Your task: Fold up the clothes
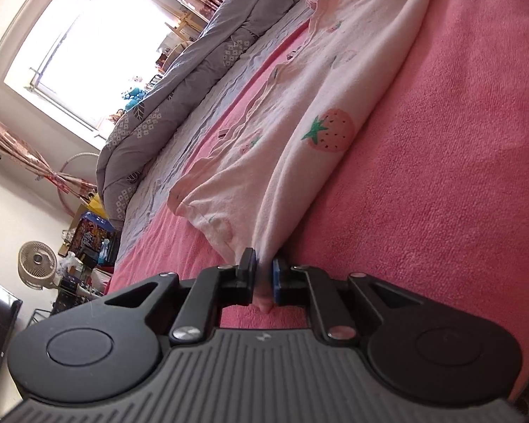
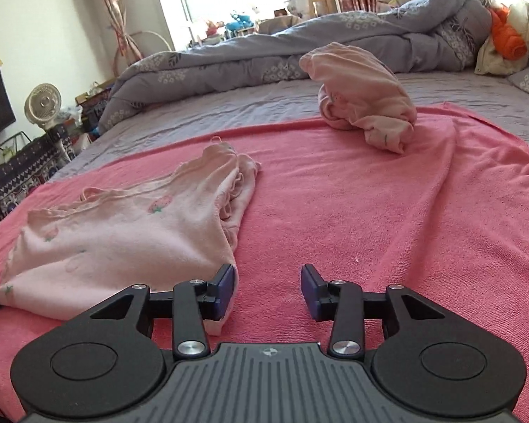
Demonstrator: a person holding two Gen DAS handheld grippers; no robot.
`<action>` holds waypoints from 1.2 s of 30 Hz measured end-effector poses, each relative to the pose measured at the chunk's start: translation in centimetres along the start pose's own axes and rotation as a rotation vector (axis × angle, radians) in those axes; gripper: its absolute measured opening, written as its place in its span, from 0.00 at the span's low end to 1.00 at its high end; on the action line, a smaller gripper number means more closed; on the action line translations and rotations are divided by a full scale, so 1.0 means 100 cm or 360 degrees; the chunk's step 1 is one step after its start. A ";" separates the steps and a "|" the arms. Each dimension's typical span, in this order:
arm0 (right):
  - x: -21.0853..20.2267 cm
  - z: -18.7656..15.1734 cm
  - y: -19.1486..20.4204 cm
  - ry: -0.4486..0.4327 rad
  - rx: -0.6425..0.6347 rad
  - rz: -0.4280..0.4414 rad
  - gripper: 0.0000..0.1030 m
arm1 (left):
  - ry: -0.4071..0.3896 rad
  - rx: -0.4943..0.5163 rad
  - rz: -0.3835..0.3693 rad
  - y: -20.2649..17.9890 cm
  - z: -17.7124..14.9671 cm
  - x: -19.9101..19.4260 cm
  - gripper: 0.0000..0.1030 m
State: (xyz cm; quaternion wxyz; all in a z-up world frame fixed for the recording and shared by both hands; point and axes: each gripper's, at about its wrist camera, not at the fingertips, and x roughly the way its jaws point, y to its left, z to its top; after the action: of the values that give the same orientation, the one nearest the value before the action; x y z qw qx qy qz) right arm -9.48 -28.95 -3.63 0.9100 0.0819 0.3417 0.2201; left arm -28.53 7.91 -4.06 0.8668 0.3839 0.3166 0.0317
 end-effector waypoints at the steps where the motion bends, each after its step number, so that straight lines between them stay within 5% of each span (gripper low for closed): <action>1: -0.005 0.004 -0.004 -0.0015 0.0052 0.0011 0.40 | 0.0018 -0.0055 -0.0016 0.008 -0.002 -0.005 0.26; 4: -0.019 0.021 -0.009 -0.0103 0.0097 0.0092 0.41 | 0.0083 -0.0282 -0.0018 0.043 -0.010 -0.018 0.27; 7: -0.017 0.040 0.013 -0.0193 -0.0029 0.0124 0.43 | -0.0002 -0.0489 0.0007 0.082 0.000 -0.025 0.32; 11: 0.034 0.059 0.078 -0.0168 -0.0261 0.0123 0.41 | -0.0231 -0.0647 -0.0128 0.105 0.037 -0.011 0.43; 15: 0.105 0.061 0.121 -0.0078 -0.0417 0.0016 0.41 | -0.0215 -0.0641 -0.0299 0.085 0.064 0.052 0.51; 18: 0.157 0.060 0.116 0.0013 -0.0469 -0.0218 0.39 | -0.0085 -0.0711 -0.0182 0.068 0.043 0.103 0.56; 20: 0.158 0.065 0.097 -0.0027 -0.0313 -0.0191 0.36 | -0.0060 -0.0925 -0.0228 0.091 0.032 0.100 0.57; 21: 0.147 0.069 0.089 -0.0087 -0.0220 -0.0131 0.36 | -0.0089 -0.0996 -0.0158 0.104 0.026 0.089 0.57; 24: 0.120 0.076 0.075 -0.0267 -0.0265 -0.0036 0.59 | -0.0214 -0.1005 0.0074 0.128 0.015 0.071 0.67; 27: 0.121 0.081 0.067 -0.0241 -0.0343 -0.0060 0.65 | -0.0205 -0.1043 0.0075 0.144 0.011 0.089 0.80; 31: 0.133 0.082 0.061 -0.0162 -0.0376 -0.0061 0.76 | -0.0072 -0.1148 -0.0104 0.142 0.011 0.125 0.81; 33: 0.138 0.077 0.064 -0.0139 -0.0404 -0.0075 0.83 | -0.0050 -0.1124 -0.0060 0.135 0.013 0.134 0.80; 35: 0.143 0.073 0.067 -0.0117 -0.0438 -0.0079 0.77 | -0.0082 -0.1122 -0.0025 0.131 0.015 0.133 0.59; 36: 0.145 0.071 0.069 -0.0106 -0.0459 -0.0071 0.71 | -0.0122 -0.1120 -0.0039 0.130 0.017 0.130 0.37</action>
State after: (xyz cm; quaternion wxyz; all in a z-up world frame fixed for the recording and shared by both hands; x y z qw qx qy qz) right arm 2.51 -16.22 -4.67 0.9278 -0.0499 0.2779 0.2437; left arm -14.73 19.85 -1.11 0.9576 0.0587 0.2581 0.1140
